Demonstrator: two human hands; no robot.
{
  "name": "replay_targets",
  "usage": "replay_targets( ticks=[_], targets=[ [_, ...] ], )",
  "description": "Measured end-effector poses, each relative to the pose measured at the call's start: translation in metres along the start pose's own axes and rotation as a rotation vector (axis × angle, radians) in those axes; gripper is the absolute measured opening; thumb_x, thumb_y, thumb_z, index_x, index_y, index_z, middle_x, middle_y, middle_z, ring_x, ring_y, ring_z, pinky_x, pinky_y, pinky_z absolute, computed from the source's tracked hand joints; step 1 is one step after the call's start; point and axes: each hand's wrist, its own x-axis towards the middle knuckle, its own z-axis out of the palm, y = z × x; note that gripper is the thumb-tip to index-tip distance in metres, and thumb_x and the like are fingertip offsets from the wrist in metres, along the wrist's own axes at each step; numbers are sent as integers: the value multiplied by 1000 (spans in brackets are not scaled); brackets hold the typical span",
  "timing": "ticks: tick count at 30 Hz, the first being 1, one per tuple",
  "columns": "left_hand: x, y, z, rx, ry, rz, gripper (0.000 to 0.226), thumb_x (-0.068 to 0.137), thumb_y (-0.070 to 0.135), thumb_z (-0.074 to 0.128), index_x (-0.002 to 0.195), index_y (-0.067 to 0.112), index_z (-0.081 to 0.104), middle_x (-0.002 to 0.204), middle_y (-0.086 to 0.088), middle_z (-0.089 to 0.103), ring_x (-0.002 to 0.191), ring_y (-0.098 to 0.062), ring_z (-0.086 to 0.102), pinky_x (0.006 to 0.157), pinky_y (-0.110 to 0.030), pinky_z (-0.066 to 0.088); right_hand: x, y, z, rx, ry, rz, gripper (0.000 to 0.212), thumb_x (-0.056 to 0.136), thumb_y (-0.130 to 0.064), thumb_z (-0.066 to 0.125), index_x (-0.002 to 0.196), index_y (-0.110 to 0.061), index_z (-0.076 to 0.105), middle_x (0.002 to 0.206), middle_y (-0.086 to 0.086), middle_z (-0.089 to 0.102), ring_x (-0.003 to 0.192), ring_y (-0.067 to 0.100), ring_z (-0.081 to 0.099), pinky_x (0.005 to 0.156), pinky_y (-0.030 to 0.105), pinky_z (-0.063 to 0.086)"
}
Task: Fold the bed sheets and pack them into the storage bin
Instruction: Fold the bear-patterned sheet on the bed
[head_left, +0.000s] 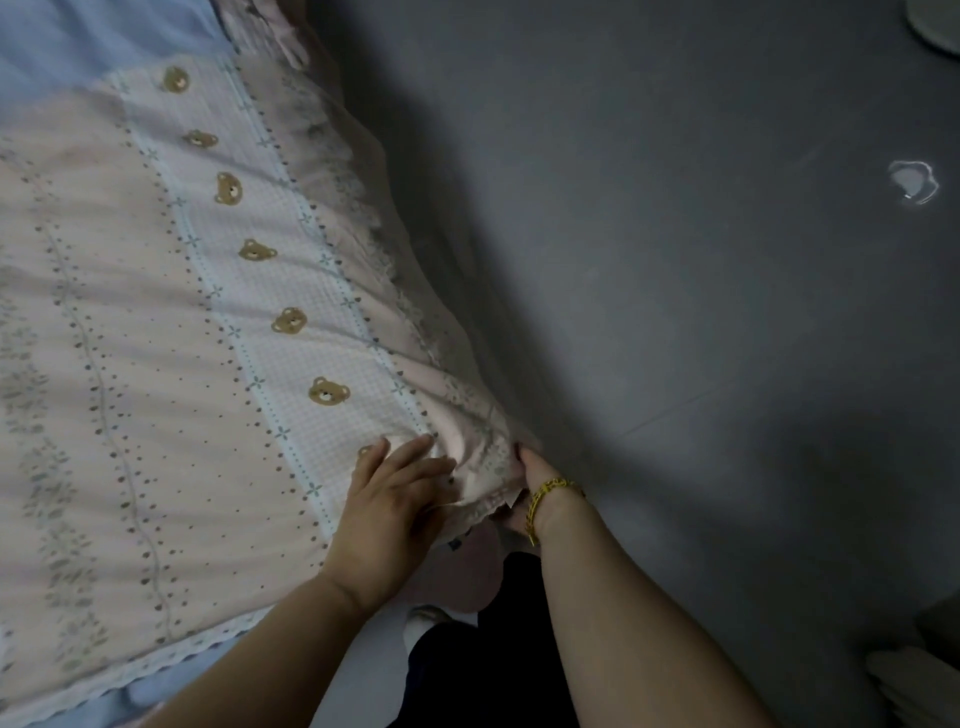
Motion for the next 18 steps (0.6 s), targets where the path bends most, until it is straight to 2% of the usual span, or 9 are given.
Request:
replay_targets(
  ticks=[2,4,6,8,9,11,14,16,18],
  targets=[
    [2,-2,0,-32,4,-4,28,73,30,46,74,20,72,97,1,72,111,-16,44,106,-17,12,-1,-1,2,32,-64,28,46,99,-34,37,132,-4,47,101,14,69,98,27,56,77,27,52],
    [4,-6,2,-42,-3,-1,28,73,31,46,72,20,72,96,1,72,109,-15,45,98,-24,23,8,-9,4,82,-36,-13,32,98,-22,41,121,-3,53,88,13,70,102,29,58,78,30,53],
    [3,-4,2,-53,-17,-12,28,74,34,47,71,21,72,95,2,72,109,-15,45,94,-26,25,14,-21,2,18,76,-169,33,92,-11,50,121,4,54,93,13,66,100,29,59,88,35,50],
    [3,0,0,-92,-40,-49,32,75,39,47,75,21,73,96,4,72,110,-11,44,103,-17,16,10,-31,-2,21,161,-349,35,88,2,51,123,4,52,104,10,61,94,25,59,87,31,45],
    [5,5,-3,-135,-37,-98,36,75,42,45,82,20,73,97,6,71,110,-7,44,104,-13,11,-1,-36,-5,0,192,-459,39,87,8,48,125,2,50,113,9,59,100,25,58,85,27,43],
    [16,20,-18,-333,-18,-299,52,73,54,39,102,21,67,105,13,61,106,7,41,105,-18,13,-27,-41,-5,-149,236,-707,50,85,16,39,132,0,42,130,13,52,118,27,51,86,19,38],
    [39,41,-44,-804,24,-663,47,88,46,50,128,23,48,118,10,53,115,-2,44,99,-23,30,-66,-33,-2,-493,195,-935,61,87,17,33,142,-7,27,138,11,44,130,21,41,87,5,29],
    [58,50,-61,-1072,43,-752,44,93,40,48,134,26,39,126,6,50,119,-11,46,100,-27,34,-91,-28,-1,-735,100,-1017,65,89,12,34,145,-18,21,144,7,39,133,19,37,98,11,31],
    [76,59,-81,-1290,-16,-768,41,96,40,40,134,25,37,121,6,55,110,-14,54,92,-31,44,-115,-23,7,-968,43,-1081,63,92,3,36,146,-25,17,146,6,36,133,22,38,107,25,34]
  ],
)
